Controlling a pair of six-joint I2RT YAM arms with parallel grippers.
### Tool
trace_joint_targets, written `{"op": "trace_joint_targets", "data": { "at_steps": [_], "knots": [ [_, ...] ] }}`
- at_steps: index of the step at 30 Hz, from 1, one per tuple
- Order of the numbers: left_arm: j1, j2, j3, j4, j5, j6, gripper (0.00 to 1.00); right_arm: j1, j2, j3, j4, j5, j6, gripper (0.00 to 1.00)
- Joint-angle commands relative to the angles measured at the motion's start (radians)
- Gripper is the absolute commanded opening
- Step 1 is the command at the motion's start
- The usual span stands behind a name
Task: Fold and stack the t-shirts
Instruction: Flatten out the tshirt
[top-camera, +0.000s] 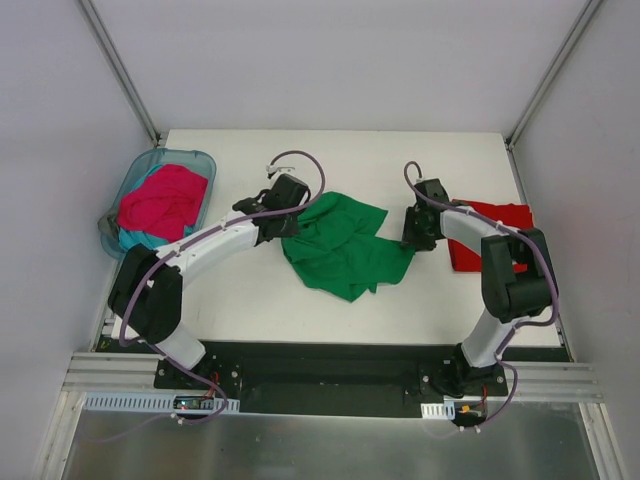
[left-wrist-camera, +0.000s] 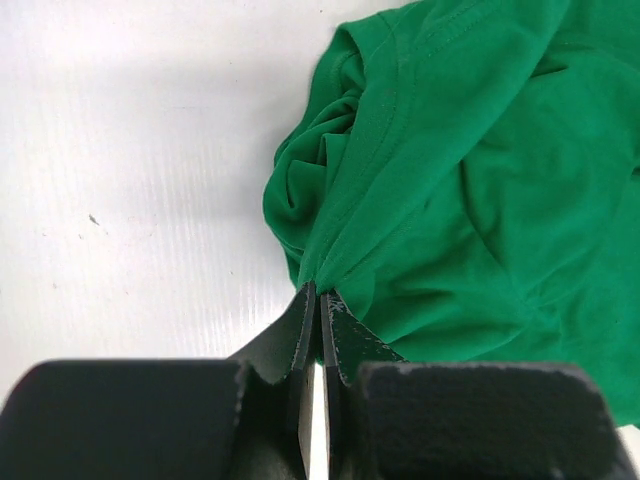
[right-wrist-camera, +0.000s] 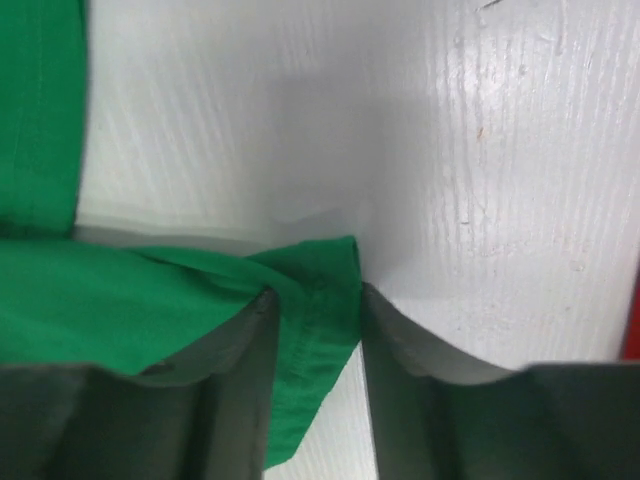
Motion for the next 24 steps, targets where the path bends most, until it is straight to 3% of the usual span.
{"op": "trace_joint_targets", "data": {
  "at_steps": [1, 5, 9, 17, 24],
  "knots": [
    [0.010, -0.079, -0.023, 0.038, 0.030, -0.015, 0.00, 0.015, 0.050, 0.106, -0.065, 0.069, -0.012, 0.33],
    [0.016, -0.105, -0.045, 0.055, 0.065, -0.009, 0.00, 0.018, 0.055, 0.129, -0.073, 0.077, -0.021, 0.15],
    [0.028, -0.142, -0.074, 0.065, 0.064, 0.011, 0.00, 0.027, 0.026, 0.216, -0.217, 0.145, -0.043, 0.03],
    [0.171, -0.361, -0.119, 0.064, 0.093, 0.035, 0.00, 0.032, -0.238, 0.215, -0.223, 0.210, -0.046, 0.00],
    [0.195, -0.697, -0.123, 0.064, -0.019, 0.067, 0.00, 0.029, -0.557, 0.264, -0.245, 0.325, -0.161, 0.01]
  ]
}}
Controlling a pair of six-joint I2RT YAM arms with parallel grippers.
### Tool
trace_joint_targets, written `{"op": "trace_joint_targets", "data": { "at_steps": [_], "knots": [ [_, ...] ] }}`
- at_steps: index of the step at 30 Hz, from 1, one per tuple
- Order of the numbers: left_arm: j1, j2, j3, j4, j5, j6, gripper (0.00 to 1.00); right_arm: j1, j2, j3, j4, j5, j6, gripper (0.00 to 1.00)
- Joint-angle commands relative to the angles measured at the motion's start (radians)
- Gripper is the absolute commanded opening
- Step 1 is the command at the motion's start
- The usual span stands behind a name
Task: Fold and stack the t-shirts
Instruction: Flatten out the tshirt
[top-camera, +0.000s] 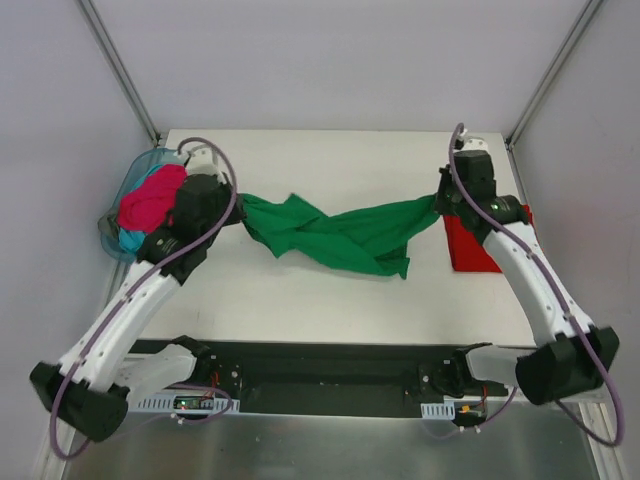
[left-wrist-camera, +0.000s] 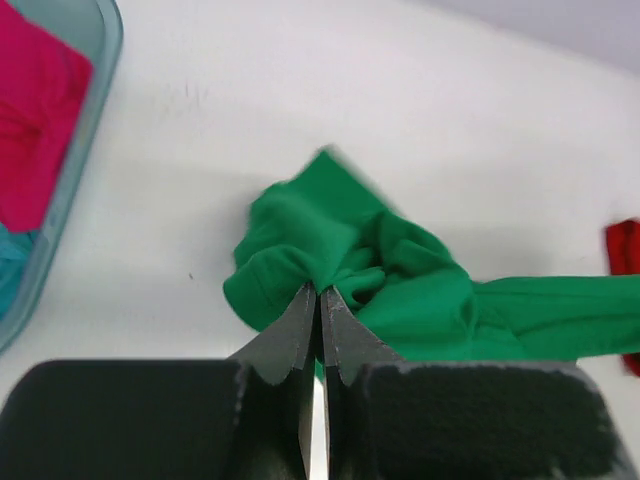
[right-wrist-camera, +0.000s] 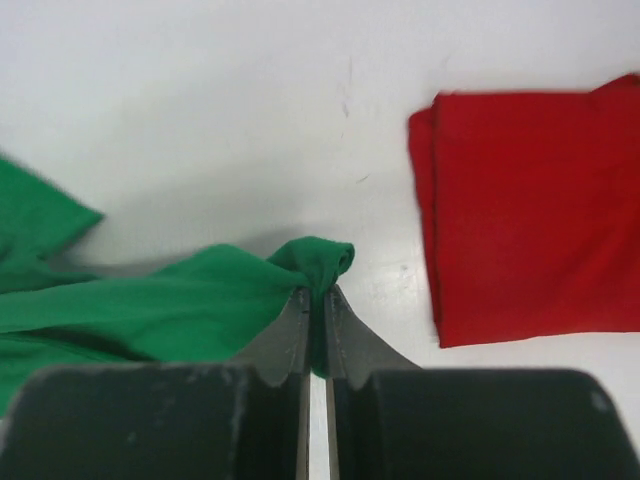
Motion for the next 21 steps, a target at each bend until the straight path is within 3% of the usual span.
{"op": "trace_joint_targets", "data": {
  "at_steps": [1, 6, 10, 14, 21],
  "knots": [
    [0.001, -0.232, 0.003, 0.019, -0.094, 0.039, 0.00, 0.000, -0.210, 0.088, -0.051, 0.122, -0.084, 0.00],
    [0.001, -0.518, 0.006, 0.019, -0.192, 0.029, 0.00, -0.002, -0.422, 0.189, -0.112, 0.157, -0.101, 0.00],
    [0.001, -0.688, 0.014, 0.036, -0.134, -0.011, 0.00, -0.002, -0.526, 0.304, -0.146, 0.076, -0.093, 0.00],
    [0.001, -0.739, 0.044, 0.057, -0.033, -0.011, 0.00, 0.000, -0.574, 0.411, -0.161, -0.036, -0.079, 0.00],
    [0.001, -0.729, -0.012, 0.042, -0.275, -0.017, 0.00, -0.002, -0.527, 0.511, -0.233, 0.080, -0.116, 0.00]
  ]
}}
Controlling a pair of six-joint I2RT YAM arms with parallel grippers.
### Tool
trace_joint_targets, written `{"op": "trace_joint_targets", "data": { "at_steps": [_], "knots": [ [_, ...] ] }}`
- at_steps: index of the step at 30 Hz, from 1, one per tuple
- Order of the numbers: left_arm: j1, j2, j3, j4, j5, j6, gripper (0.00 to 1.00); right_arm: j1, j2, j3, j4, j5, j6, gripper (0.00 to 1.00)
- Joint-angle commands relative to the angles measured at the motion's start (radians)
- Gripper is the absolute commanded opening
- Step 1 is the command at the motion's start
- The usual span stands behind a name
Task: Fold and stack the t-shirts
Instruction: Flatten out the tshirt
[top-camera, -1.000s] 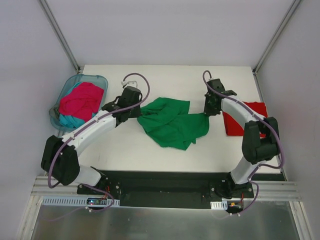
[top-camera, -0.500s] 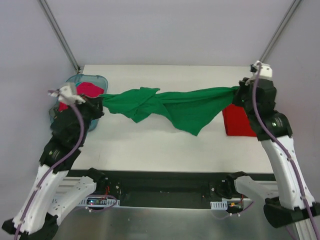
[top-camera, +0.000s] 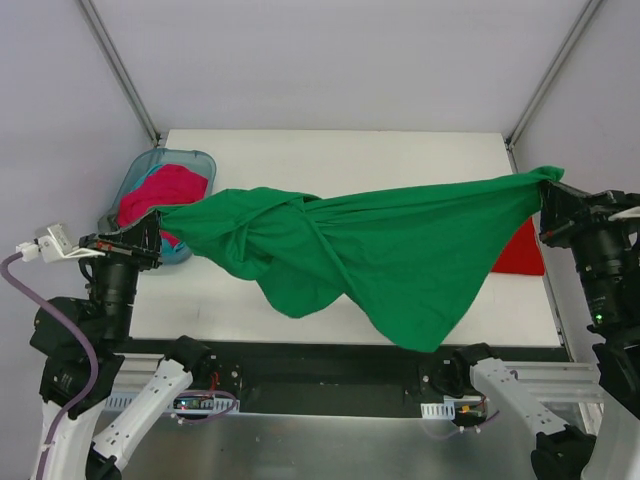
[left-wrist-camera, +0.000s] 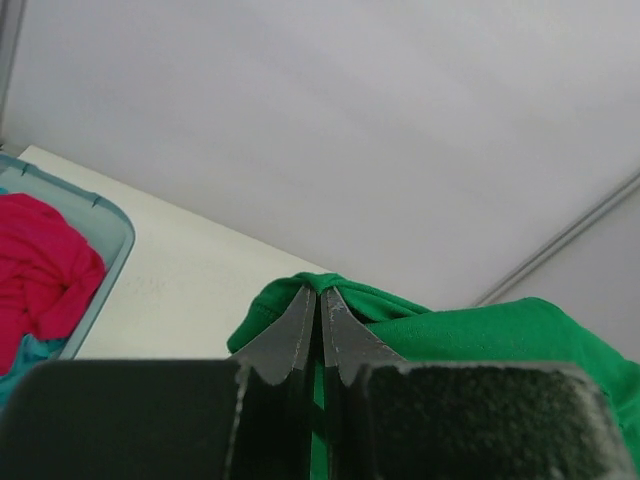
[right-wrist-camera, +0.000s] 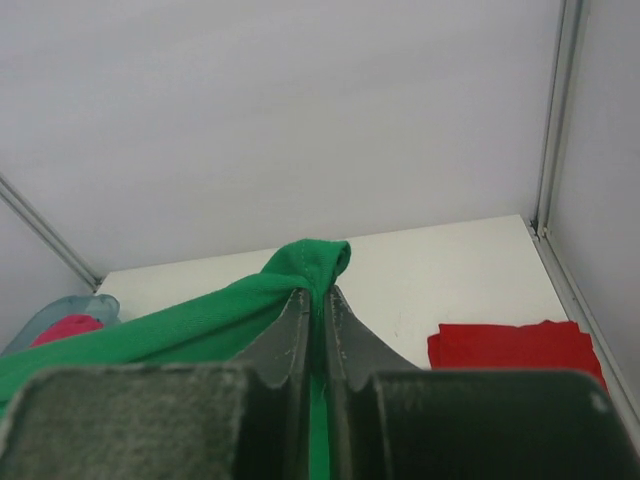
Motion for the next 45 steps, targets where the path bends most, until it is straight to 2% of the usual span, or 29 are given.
{"op": "trace_joint_targets", "data": {
  "at_steps": [1, 4, 7, 12, 20, 26, 31, 35, 37, 38, 39, 40, 41, 42, 43, 44, 45],
  "knots": [
    [0.002, 0.027, -0.021, 0.011, -0.157, -0.014, 0.00, 0.001, 0.073, 0.020, -0.067, 0.098, -0.041, 0.00],
    [0.002, 0.031, -0.057, 0.011, -0.151, -0.037, 0.00, -0.002, 0.076, -0.038, -0.064, 0.072, -0.024, 0.01],
    [0.002, 0.045, -0.122, 0.010, -0.164, -0.067, 0.00, 0.000, 0.047, -0.179, -0.009, 0.046, -0.001, 0.01],
    [0.002, 0.079, -0.146, -0.007, -0.198, -0.061, 0.00, -0.002, 0.011, -0.321, 0.047, 0.092, 0.000, 0.01],
    [0.002, -0.018, -0.168, -0.042, -0.139, -0.105, 0.00, -0.002, -0.050, -0.350, 0.018, 0.073, 0.013, 0.00],
    [0.002, -0.019, -0.154, -0.047, -0.135, -0.125, 0.00, 0.000, -0.027, -0.336, -0.001, 0.095, 0.000, 0.00],
    [0.002, 0.163, -0.150, -0.027, -0.238, -0.114, 0.00, 0.000, 0.083, -0.364, 0.028, 0.130, -0.023, 0.00],
    [0.017, 0.434, -0.134, 0.016, -0.304, -0.105, 0.00, -0.029, 0.259, -0.414, 0.094, 0.124, -0.032, 0.00],
    [0.088, 0.619, -0.105, 0.022, -0.243, -0.110, 0.00, -0.069, 0.377, -0.442, 0.148, 0.074, -0.029, 0.03],
    [0.127, 0.704, -0.082, 0.023, -0.174, -0.110, 0.07, -0.087, 0.436, -0.456, 0.181, 0.039, -0.026, 0.06],
    [0.175, 0.826, -0.041, 0.004, -0.054, -0.094, 0.27, -0.098, 0.503, -0.460, 0.215, 0.031, -0.012, 0.12],
    [0.206, 0.910, 0.016, -0.050, 0.072, -0.096, 0.62, -0.101, 0.563, -0.461, 0.237, 0.027, -0.010, 0.17],
    [0.215, 0.965, 0.057, -0.097, 0.122, -0.103, 0.87, -0.101, 0.611, -0.448, 0.238, 0.015, -0.017, 0.27],
    [0.214, 0.999, 0.077, -0.107, 0.142, -0.099, 0.99, -0.098, 0.651, -0.435, 0.220, 0.000, -0.023, 0.46],
    [0.214, 1.012, 0.079, -0.107, 0.156, -0.097, 0.99, -0.092, 0.677, -0.428, 0.209, -0.005, -0.023, 0.59],
    [0.214, 1.009, 0.073, -0.105, 0.161, -0.100, 0.99, -0.086, 0.680, -0.430, 0.205, -0.003, -0.020, 0.64],
    [0.214, 0.993, 0.062, -0.105, 0.161, -0.103, 0.99, -0.077, 0.676, -0.442, 0.199, 0.007, -0.017, 0.77]
  ]
}}
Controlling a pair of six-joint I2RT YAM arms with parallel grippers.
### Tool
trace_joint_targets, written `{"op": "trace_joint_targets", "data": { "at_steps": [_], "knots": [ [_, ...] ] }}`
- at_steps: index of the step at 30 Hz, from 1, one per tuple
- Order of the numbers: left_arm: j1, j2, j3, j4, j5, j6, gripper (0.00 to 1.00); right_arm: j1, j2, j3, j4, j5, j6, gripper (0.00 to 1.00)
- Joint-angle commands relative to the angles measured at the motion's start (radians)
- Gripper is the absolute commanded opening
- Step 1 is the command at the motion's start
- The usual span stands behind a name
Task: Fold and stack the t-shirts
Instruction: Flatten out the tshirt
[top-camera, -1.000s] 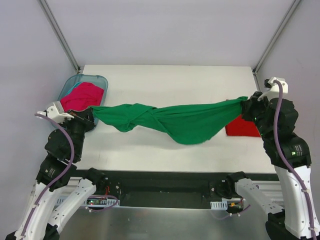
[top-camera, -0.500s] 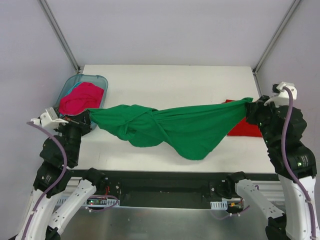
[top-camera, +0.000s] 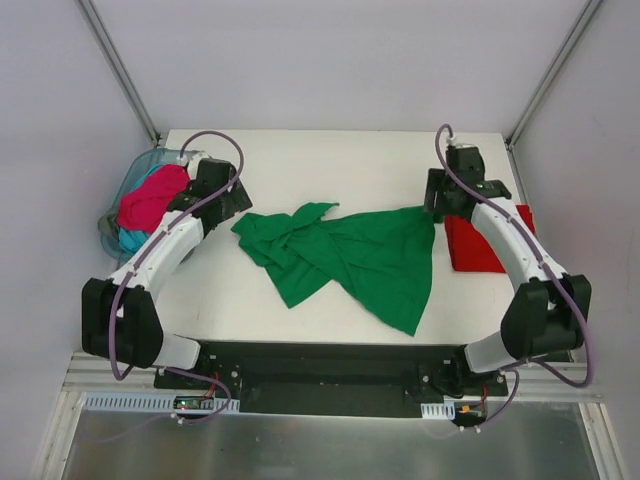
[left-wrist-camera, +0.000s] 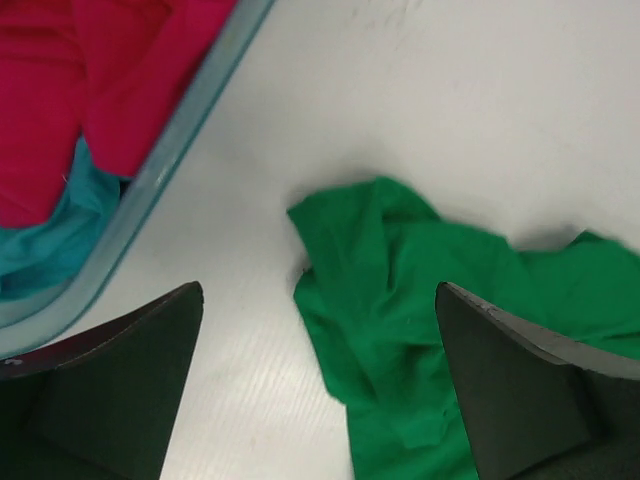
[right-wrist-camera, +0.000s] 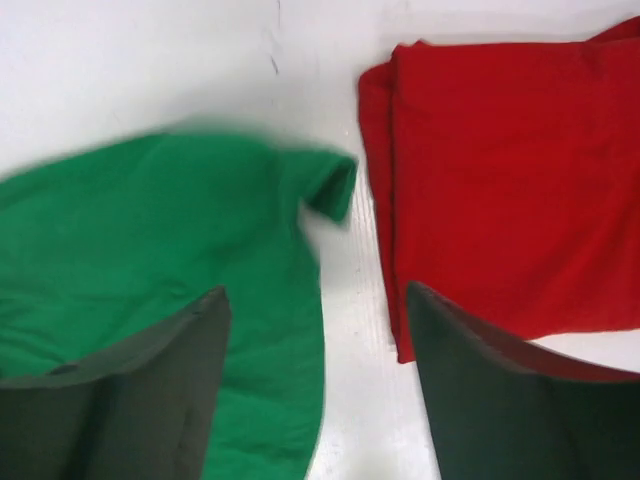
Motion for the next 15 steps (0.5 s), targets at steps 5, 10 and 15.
{"op": "trace_joint_targets", "data": {
  "at_steps": [5, 10, 15],
  "knots": [
    [-0.002, -0.208, -0.098, -0.046, 0.238, -0.035, 0.99, 0.104, -0.150, -0.123, -0.055, 0.003, 0.046, 0.96],
    [-0.048, -0.362, -0.299, 0.037, 0.456, -0.049, 0.99, 0.263, -0.319, -0.389, -0.135, -0.075, 0.177, 0.96],
    [-0.117, -0.431, -0.447, 0.054, 0.502, -0.113, 0.99, 0.504, -0.376, -0.569, -0.109, -0.134, 0.281, 0.98]
  ]
}}
